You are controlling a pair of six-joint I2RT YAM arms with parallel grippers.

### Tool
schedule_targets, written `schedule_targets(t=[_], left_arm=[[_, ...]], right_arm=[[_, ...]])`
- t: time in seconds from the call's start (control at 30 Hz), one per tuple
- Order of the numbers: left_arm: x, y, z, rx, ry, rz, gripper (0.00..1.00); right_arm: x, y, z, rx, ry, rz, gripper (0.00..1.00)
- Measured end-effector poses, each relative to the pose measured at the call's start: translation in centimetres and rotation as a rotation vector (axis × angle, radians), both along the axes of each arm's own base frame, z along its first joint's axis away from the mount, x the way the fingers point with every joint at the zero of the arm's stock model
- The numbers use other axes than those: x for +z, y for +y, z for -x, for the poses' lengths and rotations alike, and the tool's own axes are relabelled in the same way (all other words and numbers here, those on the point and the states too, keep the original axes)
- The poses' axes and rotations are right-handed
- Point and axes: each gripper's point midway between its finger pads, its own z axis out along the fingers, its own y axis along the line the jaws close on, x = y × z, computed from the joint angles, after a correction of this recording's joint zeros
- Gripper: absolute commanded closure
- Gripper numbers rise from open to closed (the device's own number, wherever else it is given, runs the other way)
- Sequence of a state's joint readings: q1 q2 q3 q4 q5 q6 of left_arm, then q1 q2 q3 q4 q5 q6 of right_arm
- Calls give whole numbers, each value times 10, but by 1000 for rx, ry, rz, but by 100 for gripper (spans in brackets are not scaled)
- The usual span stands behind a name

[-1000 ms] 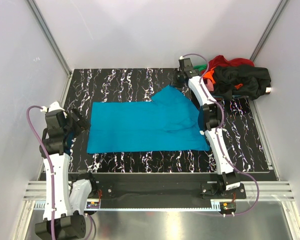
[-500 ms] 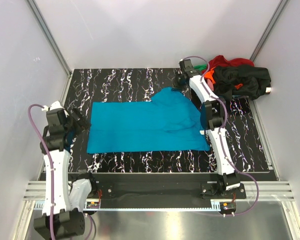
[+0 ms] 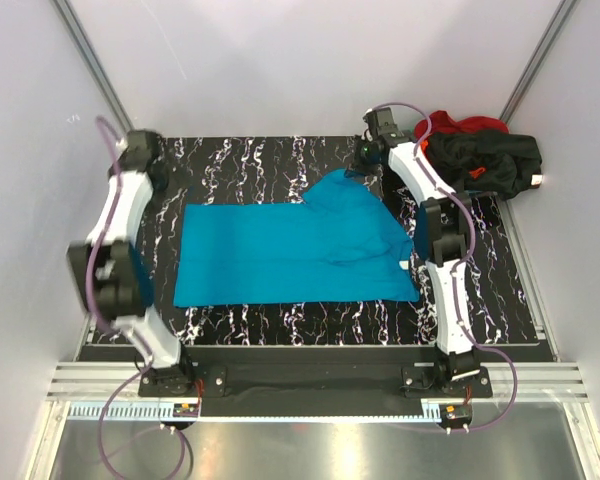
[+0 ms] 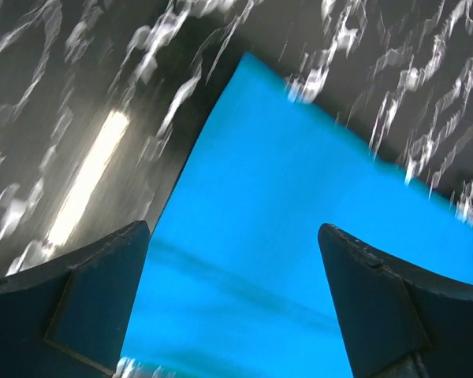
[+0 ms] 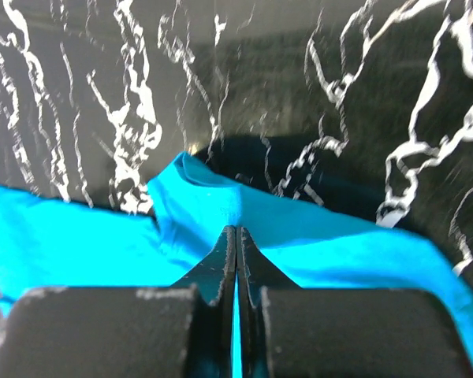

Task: Fold and stack the t-shirts
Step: Fold the tshirt

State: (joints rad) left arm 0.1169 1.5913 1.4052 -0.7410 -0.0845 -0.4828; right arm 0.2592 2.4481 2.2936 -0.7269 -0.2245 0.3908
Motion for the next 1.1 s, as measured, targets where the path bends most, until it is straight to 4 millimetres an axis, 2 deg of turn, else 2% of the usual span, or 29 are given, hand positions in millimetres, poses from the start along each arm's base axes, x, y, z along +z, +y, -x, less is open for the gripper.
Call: schedule_targets(t=[0.07,0.13,0.17,0.23,0.27,0.3,0.37,0.43,0.6,0.7,0.8,0.97,1.0,1.07,1.1], left_arm=[[-25,4,-52,-9,22,11,11],[-56,6,-83,-25,50,22,14],[-77,5,-94,-34,77,29,15],[-120,3,-99,-49,148,55,22],[-135,3,-98,-50,178,68,23],[-143,2,-98,-47,196,84,25],[-127,7,-114,-57,133,82,29],[-122,16,-125,-54,100,83,31],[-141,33,-124,-29,124,87,34],[-142,33,-124,-45,126,55,35],[-143,28,-123,-68,131,16,38],[-145,1,-114,-125,155,-40,43],[-146,-2,-113,-132,161,-50,48],[-146,-8,-112,-146,165,-63,53],[-146,-10,-111,-151,169,-67,59]], right_arm=[[2,3,8,4,17,-21,100],[-2,4,19,7,39,-33,100],[-4,4,25,10,51,-35,100],[-10,5,42,15,85,-44,100],[-12,5,50,16,96,-47,100],[-15,4,59,16,103,-47,100],[-19,3,76,21,123,-49,100],[-21,3,89,27,135,-55,100],[-26,4,95,35,127,-62,100],[-26,5,93,36,116,-65,100],[-24,6,90,36,102,-68,100],[-24,5,89,34,99,-64,100],[-24,5,89,33,100,-64,100],[-25,5,90,33,100,-63,100],[-25,5,90,33,101,-63,100]])
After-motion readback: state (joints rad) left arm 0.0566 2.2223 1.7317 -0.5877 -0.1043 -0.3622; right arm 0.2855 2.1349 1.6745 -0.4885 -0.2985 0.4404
